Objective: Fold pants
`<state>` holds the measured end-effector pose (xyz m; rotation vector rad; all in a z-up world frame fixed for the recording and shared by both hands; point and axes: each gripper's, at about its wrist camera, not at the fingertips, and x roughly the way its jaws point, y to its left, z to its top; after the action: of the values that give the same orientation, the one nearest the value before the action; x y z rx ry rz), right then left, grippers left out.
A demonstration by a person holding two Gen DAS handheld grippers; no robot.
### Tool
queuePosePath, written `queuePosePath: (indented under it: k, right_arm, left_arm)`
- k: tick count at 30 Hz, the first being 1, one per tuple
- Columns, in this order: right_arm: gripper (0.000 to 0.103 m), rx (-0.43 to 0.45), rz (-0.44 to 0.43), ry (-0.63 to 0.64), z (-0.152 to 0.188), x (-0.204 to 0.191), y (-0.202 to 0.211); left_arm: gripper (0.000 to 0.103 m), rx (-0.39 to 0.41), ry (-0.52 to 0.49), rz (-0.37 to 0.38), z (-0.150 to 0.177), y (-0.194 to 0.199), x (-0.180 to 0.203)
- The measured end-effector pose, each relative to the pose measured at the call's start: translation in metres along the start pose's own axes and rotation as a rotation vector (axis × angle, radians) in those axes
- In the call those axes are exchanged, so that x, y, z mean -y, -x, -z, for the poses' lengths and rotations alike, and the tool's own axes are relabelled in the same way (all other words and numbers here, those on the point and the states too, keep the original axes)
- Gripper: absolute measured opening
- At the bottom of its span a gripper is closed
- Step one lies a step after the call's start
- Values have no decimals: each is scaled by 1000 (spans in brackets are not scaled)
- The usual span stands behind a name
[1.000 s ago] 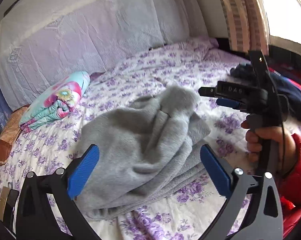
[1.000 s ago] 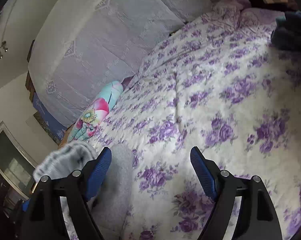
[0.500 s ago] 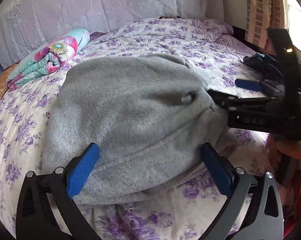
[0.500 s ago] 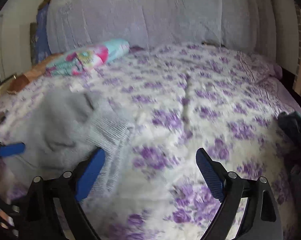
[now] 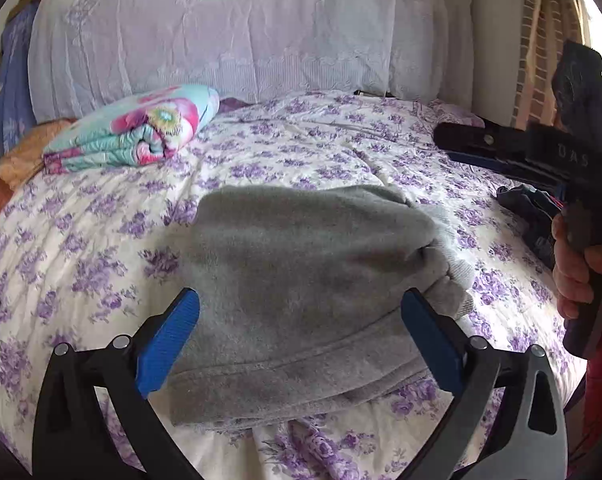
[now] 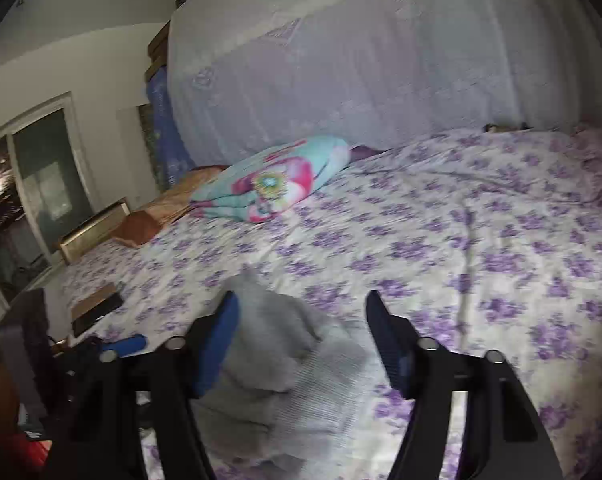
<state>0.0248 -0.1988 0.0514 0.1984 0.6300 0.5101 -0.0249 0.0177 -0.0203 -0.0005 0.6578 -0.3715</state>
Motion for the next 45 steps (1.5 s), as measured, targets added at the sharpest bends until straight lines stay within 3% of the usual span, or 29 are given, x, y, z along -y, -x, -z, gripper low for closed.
queuePosePath:
  k: [1, 3, 5, 7, 9, 11, 15, 17, 20, 23, 25, 28, 30, 32, 34, 37, 39, 40, 42, 45]
  right_arm:
    - [11, -42, -36, -14, -3, -5, -16]
    - [9, -101, -87, -21, -2, -18, -43]
    - [9, -176, -78, -7, 6, -28, -71]
    - [5, -263, -33, -20, 21, -21, -103]
    - [1, -278, 29, -9, 34, -4, -125]
    - [1, -272, -8, -81, 32, 9, -122]
    - [2, -264, 16, -53, 31, -1, -112]
    - [9, -241, 3, -52, 17, -12, -99]
    - [9, -205, -34, 18, -14, -37, -92]
    - [9, -265, -65, 42, -32, -55, -120]
    - [9, -334, -59, 42, -31, -59, -150]
    - [10, -446, 36, 58, -7, -45, -201]
    - [7, -471, 12, -35, 5, -24, -217]
    - [0, -432, 33, -84, -1, -15, -211]
    - [0, -421, 33, -91, -1, -14, -207]
    - [10, -262, 45, -66, -14, -23, -155]
    - [32, -161, 10, -17, -22, -30, -107]
    - [50, -115, 10, 8, -23, -32, -83]
    - [55, -53, 48, 68, -15, -37, -39]
    - [55, -64, 86, 126, 11, -37, -8]
  left_arm:
    - [99, -39, 14, 14, 6, -10, -1]
    - [99, -98, 16, -12, 26, -30, 0]
    - [99, -54, 8, -30, 40, -28, 3]
    - [99, -64, 10, -24, 40, -26, 3]
    - [99, -70, 18, 13, 40, -27, -1]
    - [99, -68, 6, 14, 39, -27, 0]
    - [99, -63, 11, 28, 40, -23, -1]
    - [98, -50, 42, 54, 37, -12, -7]
    - [98, -10, 89, 81, 28, 3, -17]
    - [98, -4, 110, 69, 22, 0, -23]
    - [98, -69, 115, 41, 29, -18, -25]
    - [99, -64, 73, -1, 42, -25, -18]
    - [99, -67, 62, -18, 42, -26, -15]
    - [99, -69, 72, -6, 42, -26, -17]
    - [99, -71, 73, 0, 42, -27, -19]
    - [98, -57, 81, 33, 42, -16, -23]
    - [98, -33, 109, 49, 40, 0, -32]
    - [98, -19, 127, 49, 37, 7, -38]
    - [98, 19, 175, 50, 29, 22, -53]
    - [98, 16, 254, 72, 18, 19, -73]
